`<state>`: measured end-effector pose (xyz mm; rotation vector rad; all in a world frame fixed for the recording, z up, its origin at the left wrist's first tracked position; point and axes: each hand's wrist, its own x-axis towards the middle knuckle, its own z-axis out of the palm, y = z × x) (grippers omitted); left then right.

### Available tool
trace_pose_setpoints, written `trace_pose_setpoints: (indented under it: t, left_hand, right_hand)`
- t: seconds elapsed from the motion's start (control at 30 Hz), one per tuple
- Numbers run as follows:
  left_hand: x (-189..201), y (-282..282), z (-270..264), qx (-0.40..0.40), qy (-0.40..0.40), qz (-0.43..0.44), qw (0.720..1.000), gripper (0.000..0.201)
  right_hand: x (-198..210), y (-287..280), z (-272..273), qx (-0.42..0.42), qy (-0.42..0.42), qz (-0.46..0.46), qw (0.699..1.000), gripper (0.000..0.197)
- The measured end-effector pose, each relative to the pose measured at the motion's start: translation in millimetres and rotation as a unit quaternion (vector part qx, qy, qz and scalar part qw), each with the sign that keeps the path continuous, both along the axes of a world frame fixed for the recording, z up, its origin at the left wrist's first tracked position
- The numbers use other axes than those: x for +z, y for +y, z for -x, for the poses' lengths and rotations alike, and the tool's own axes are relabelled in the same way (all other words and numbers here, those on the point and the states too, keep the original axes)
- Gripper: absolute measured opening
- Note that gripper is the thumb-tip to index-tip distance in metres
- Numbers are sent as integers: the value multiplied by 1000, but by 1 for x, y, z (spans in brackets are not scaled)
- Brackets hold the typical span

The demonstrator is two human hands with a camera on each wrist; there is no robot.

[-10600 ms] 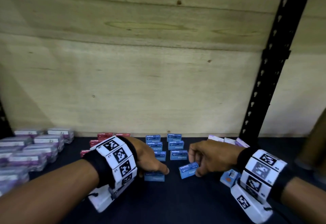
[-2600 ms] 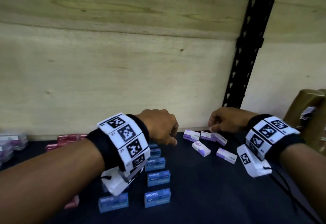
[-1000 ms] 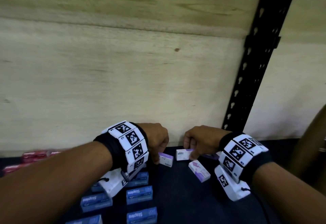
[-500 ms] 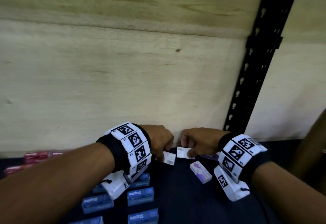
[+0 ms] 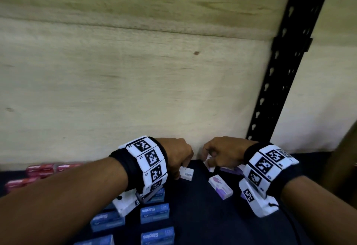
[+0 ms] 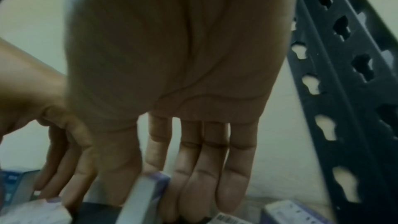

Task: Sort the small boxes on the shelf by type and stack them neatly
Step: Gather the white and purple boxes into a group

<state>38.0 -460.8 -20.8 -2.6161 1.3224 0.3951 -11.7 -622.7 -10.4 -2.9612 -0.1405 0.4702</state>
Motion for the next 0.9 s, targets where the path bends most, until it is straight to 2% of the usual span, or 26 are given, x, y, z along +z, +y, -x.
trace_pose_setpoints:
  t: [0.07,0.17,0.37,0.47,0.63,0.9]
  left_hand:
    - [1,0,-1,2,7,8,1000,35]
    - [3,1,-3,16,33,22,999,28]
    - [4,1,-5,22,23,16,999,20]
    - [3,1,-7,33,18,23,999,20]
    - [-1,1,-7,40,8,42,998,18]
    - [-3,0,-4,47,12,66,997,23]
  right_hand:
    - [0,-1,-1,-12,15,-3,1000,16]
    - [-1,-3,-3,-19,24,2,1000,33]
    - [0,-4,-5,-23,21,28,999,38]
    - [-2,-5,-7,-21,2,40,999,33]
    - [-9,-10,-10,-39,-16,39,998,13]
    - [-7,-13,-12,-24,-24,84,996,15]
